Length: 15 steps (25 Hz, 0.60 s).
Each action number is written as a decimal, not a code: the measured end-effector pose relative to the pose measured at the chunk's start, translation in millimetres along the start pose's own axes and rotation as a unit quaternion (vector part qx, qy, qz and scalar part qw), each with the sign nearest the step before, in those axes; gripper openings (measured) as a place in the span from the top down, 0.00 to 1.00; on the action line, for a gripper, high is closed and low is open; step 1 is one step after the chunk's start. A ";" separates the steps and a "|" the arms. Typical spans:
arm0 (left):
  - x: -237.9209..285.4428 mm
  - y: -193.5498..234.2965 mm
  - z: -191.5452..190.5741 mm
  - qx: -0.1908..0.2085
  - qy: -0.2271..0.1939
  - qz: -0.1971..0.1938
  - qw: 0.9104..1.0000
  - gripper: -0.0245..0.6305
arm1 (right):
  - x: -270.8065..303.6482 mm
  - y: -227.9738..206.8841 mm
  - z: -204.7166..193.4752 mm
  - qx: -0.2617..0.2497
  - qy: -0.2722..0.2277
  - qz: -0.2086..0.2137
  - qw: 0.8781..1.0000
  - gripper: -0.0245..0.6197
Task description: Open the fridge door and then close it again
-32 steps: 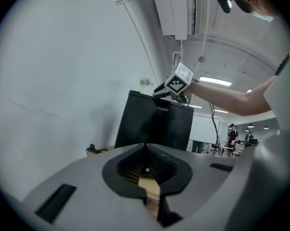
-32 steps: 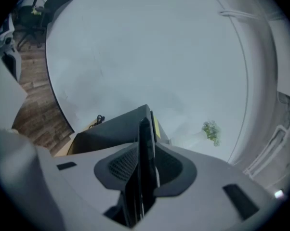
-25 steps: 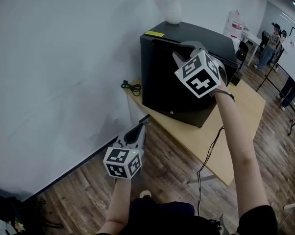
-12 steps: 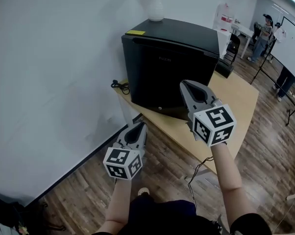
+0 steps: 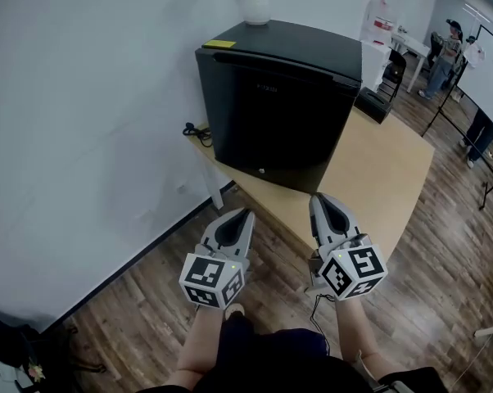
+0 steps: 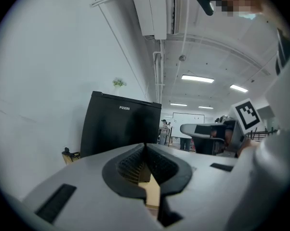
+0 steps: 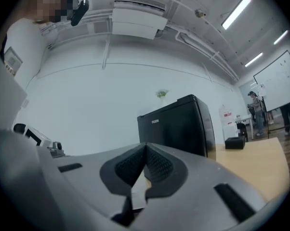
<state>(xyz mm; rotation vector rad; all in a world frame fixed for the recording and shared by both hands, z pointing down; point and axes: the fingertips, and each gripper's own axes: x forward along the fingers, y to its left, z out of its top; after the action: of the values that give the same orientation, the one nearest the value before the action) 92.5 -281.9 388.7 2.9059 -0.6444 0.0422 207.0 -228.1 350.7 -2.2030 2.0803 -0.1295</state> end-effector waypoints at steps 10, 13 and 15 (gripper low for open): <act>-5.2 -17.9 -12.5 -0.006 0.000 0.013 1.000 0.94 | -27.9 -12.4 -25.3 0.014 0.014 -0.033 0.999 0.98; -6.4 -20.2 -16.6 -0.007 0.004 0.017 1.000 0.94 | -28.6 -10.9 -28.3 0.017 0.017 -0.029 0.999 0.98; -7.8 -20.4 -18.4 -0.006 0.005 0.021 1.000 0.94 | -28.9 -9.1 -29.1 0.020 0.017 -0.025 0.999 0.98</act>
<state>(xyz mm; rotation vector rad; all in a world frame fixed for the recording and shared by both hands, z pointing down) 94.2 -257.3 403.3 2.8778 -0.7014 0.0585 210.3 -199.4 381.1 -2.2453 2.0221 -0.2140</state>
